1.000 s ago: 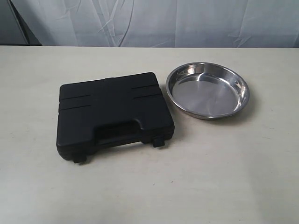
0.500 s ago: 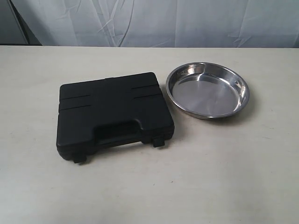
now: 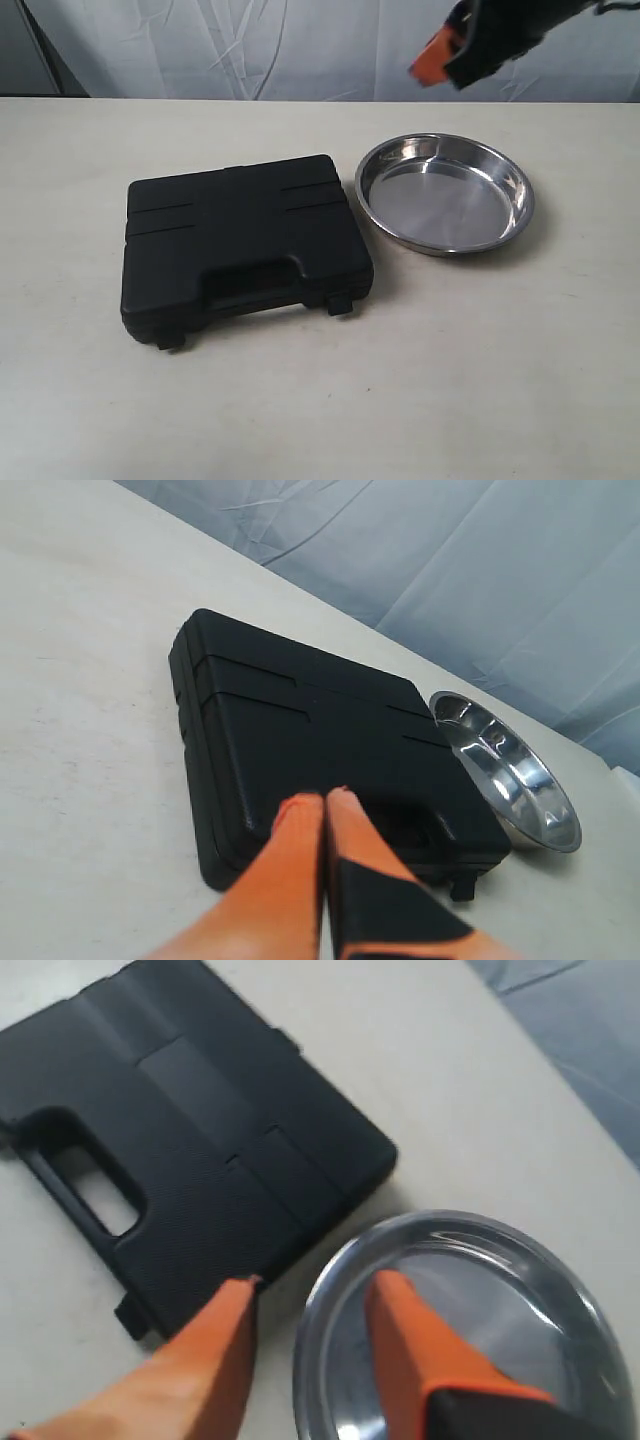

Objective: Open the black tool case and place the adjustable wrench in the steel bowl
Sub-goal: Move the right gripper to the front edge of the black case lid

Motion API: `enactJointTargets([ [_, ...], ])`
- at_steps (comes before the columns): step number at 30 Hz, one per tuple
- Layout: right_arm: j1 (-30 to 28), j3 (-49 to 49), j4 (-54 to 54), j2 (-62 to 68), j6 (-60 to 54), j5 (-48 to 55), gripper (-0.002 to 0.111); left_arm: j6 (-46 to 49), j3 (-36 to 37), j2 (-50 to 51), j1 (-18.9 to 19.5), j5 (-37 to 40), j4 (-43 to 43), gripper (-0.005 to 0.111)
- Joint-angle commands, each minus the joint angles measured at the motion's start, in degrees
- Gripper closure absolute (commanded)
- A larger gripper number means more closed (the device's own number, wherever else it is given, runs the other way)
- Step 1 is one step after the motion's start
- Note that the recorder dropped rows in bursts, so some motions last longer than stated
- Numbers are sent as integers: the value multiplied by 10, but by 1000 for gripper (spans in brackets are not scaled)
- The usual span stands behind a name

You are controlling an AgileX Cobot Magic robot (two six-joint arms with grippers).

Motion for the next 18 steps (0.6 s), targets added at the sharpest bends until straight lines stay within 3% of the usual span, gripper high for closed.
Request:
enactJointTargets([
  [1,98,-32,-79,82,-12,2,62,2,2,2,-5,-3,3,107],
  [9,257,-41,-283,169,55,-47,64,2,2,2,-5,-3,3,107],
  [18,327,-41,-282,215,66,-46,64,2,2,2,-5,-3,3,107],
])
